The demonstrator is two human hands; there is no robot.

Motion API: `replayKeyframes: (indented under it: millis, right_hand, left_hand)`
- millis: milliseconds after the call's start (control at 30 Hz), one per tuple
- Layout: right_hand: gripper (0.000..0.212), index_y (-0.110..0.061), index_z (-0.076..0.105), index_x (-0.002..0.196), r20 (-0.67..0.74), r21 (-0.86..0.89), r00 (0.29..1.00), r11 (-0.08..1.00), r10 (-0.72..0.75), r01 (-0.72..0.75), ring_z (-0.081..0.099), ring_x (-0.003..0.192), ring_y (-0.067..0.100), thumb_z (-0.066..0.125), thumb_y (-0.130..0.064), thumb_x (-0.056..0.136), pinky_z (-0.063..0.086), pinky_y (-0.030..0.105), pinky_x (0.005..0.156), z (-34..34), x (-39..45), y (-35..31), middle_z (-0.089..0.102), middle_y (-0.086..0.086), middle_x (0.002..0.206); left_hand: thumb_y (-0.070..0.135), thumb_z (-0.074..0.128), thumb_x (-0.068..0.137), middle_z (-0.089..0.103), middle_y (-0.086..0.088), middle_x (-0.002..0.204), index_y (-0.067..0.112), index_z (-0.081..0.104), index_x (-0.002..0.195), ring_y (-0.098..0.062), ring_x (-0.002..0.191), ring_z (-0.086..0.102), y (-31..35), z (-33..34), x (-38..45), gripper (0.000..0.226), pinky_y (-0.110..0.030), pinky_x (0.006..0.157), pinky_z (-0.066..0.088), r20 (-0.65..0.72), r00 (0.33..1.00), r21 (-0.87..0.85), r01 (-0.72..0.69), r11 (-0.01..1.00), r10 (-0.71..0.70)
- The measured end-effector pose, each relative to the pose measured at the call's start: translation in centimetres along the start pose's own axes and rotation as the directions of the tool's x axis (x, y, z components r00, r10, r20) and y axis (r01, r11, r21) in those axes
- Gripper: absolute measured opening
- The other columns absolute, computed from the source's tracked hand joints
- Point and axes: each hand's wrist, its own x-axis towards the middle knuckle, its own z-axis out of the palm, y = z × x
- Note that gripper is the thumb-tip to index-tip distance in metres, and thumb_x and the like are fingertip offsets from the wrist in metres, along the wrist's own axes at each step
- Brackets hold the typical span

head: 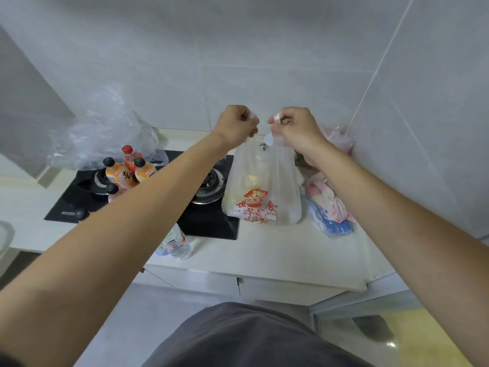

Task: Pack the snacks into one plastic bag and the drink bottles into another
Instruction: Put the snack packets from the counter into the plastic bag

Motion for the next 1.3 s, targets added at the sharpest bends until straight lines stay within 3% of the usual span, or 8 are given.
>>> replayKeyframes:
  millis: [100, 233, 333, 467, 667, 867, 967, 1300]
  right_hand:
    - [0.018, -0.01, 0.067, 0.077, 0.05, 0.128, 0.995, 0.987, 0.088, -0.094, 0.07, 0.088, 0.015, 0.064, 0.0, 0.091, 0.065, 0.038, 0.078, 0.5, 0.4, 0.3, 0.074, -0.004, 0.104]
    - [0.016, -0.009, 0.071, 0.082, 0.08, 0.183, 0.984, 0.968, 0.159, -0.172, 0.074, 0.087, 0.02, 0.065, 0.0, 0.093, 0.063, 0.049, 0.085, 0.9, 0.9, 0.7, 0.074, 0.004, 0.091]
    - [0.008, 0.001, 0.073, 0.095, 0.05, 0.15, 0.985, 0.974, 0.166, -0.171, 0.073, 0.085, 0.018, 0.066, -0.001, 0.091, 0.064, 0.048, 0.084, 0.7, 2.0, 0.3, 0.076, 0.004, 0.098]
    - [0.011, -0.005, 0.068, 0.08, 0.041, 0.097, 0.989, 0.985, 0.142, -0.145, 0.072, 0.083, 0.018, 0.067, 0.002, 0.089, 0.064, 0.048, 0.081, 0.7, 4.2, -1.2, 0.075, 0.004, 0.107]
    - [0.012, 0.01, 0.07, 0.093, -0.005, 0.021, 0.99, 0.99, 0.14, -0.14, 0.069, 0.076, 0.015, 0.067, 0.002, 0.084, 0.065, 0.045, 0.076, 1.9, 8.4, -2.9, 0.074, 0.004, 0.102]
    - [0.018, -0.011, 0.065, 0.074, -0.09, -0.017, 0.99, 0.993, 0.111, -0.113, 0.066, 0.068, 0.011, 0.062, 0.004, 0.083, 0.065, 0.034, 0.068, 3.0, 12.3, -5.1, 0.074, 0.0, 0.096]
    - [0.019, -0.014, 0.061, 0.083, -0.14, 0.008, 0.987, 0.996, 0.085, -0.085, 0.061, 0.058, 0.009, 0.054, 0.004, 0.084, 0.059, 0.031, 0.061, 3.7, 14.1, -6.1, 0.071, -0.001, 0.089]
    - [0.012, -0.016, 0.059, 0.089, -0.16, -0.018, 0.986, 0.998, 0.05, -0.053, 0.067, 0.069, 0.015, 0.054, -0.006, 0.091, 0.053, 0.025, 0.053, 7.9, 21.8, -9.2, 0.072, 0.0, 0.098]
  left_hand:
    - [0.015, 0.06, 0.1, 0.071, -0.011, 0.087, 0.008, 0.062, 0.094, -0.018, 0.075, 0.066, 0.0, 0.7, -0.1, 0.01, -0.03, 0.067, 0.054, 0.07, 0.997, -0.087, 0.03, 0.996, -0.024]
    - [0.019, 0.061, 0.102, 0.07, -0.011, 0.086, 0.005, 0.061, 0.096, -0.019, 0.077, 0.067, -0.1, 1.5, -0.1, 0.015, -0.032, 0.071, 0.058, 0.1, 0.995, -0.137, 0.037, 0.99, -0.023]
    - [0.014, 0.059, 0.102, 0.067, -0.011, 0.082, 0.005, 0.061, 0.094, -0.021, 0.075, 0.065, 0.2, 1.3, 1.0, 0.012, -0.033, 0.07, 0.056, 0.08, 0.996, -0.133, 0.043, 0.99, -0.032]
    - [0.013, 0.057, 0.102, 0.066, -0.009, 0.081, 0.005, 0.064, 0.096, -0.02, 0.076, 0.065, 1.1, 0.0, 3.4, 0.012, -0.034, 0.073, 0.057, 0.08, 0.996, -0.06, 0.039, 0.997, -0.034]
    - [0.013, 0.057, 0.101, 0.067, -0.009, 0.082, 0.005, 0.063, 0.098, -0.019, 0.076, 0.066, 1.8, -2.9, 7.5, 0.011, -0.042, 0.083, 0.061, 0.114, 0.993, 0.021, 0.036, 0.999, -0.038]
    - [0.013, 0.057, 0.101, 0.066, -0.007, 0.082, 0.004, 0.063, 0.1, -0.016, 0.072, 0.067, 1.5, -6.3, 11.9, 0.011, -0.041, 0.081, 0.062, 0.11, 0.994, 0.021, 0.024, 0.999, -0.026]
    - [0.014, 0.056, 0.102, 0.065, -0.005, 0.081, 0.005, 0.062, 0.099, -0.015, 0.071, 0.068, 1.7, -7.8, 14.1, 0.012, -0.039, 0.077, 0.063, 0.085, 0.996, 0.003, -0.006, 1.0, 0.006]
    - [0.012, 0.052, 0.1, 0.059, -0.004, 0.076, 0.01, 0.052, 0.093, -0.018, 0.067, 0.061, 1.8, -11.5, 20.8, 0.008, -0.031, 0.066, 0.055, -0.002, 0.999, -0.024, -0.046, 0.999, 0.046]
